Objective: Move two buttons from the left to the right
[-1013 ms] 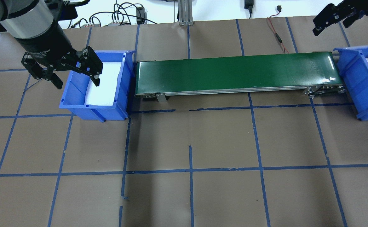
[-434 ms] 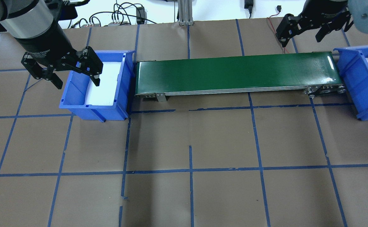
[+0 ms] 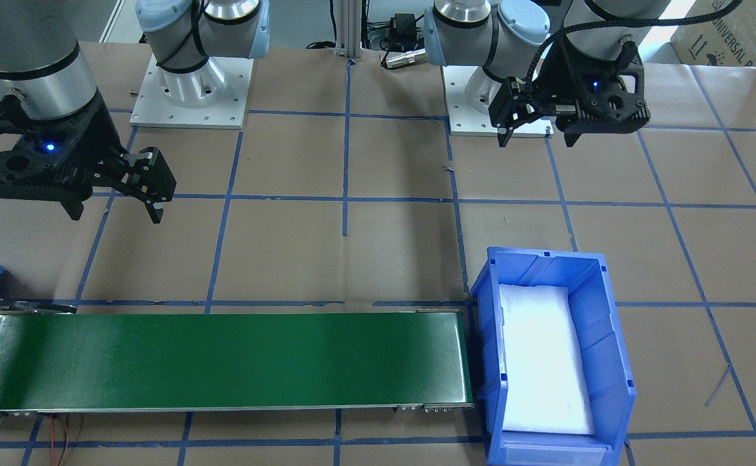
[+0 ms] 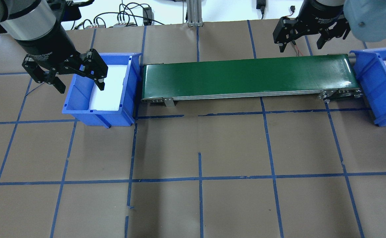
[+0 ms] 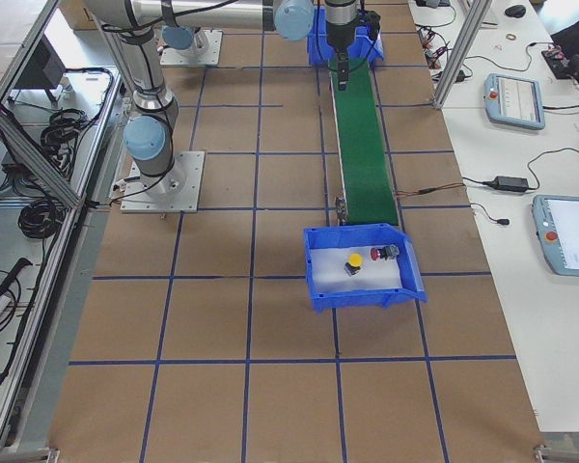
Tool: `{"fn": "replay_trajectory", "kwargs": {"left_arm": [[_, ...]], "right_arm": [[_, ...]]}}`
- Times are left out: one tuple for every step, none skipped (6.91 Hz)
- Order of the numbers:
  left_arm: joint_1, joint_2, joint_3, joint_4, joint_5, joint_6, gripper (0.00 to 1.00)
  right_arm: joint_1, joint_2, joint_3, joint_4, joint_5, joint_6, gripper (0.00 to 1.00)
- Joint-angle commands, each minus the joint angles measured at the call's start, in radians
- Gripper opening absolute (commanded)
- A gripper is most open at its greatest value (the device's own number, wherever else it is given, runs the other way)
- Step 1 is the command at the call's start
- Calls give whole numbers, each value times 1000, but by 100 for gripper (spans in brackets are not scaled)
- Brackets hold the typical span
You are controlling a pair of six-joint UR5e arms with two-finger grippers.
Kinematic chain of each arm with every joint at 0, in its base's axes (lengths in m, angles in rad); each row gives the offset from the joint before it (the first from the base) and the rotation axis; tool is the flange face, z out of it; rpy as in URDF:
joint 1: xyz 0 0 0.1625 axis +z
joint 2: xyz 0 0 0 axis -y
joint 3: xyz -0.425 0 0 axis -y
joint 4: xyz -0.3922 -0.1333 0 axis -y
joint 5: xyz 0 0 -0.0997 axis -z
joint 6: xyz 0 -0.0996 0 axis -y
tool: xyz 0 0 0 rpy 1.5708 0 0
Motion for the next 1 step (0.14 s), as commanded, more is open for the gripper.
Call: {"fn": "replay_trajectory", "kwargs": {"left_arm": [[0,0,0,0,3,1,100]], "right_arm": [[23,0,0,-1,-1,28,100]]}}
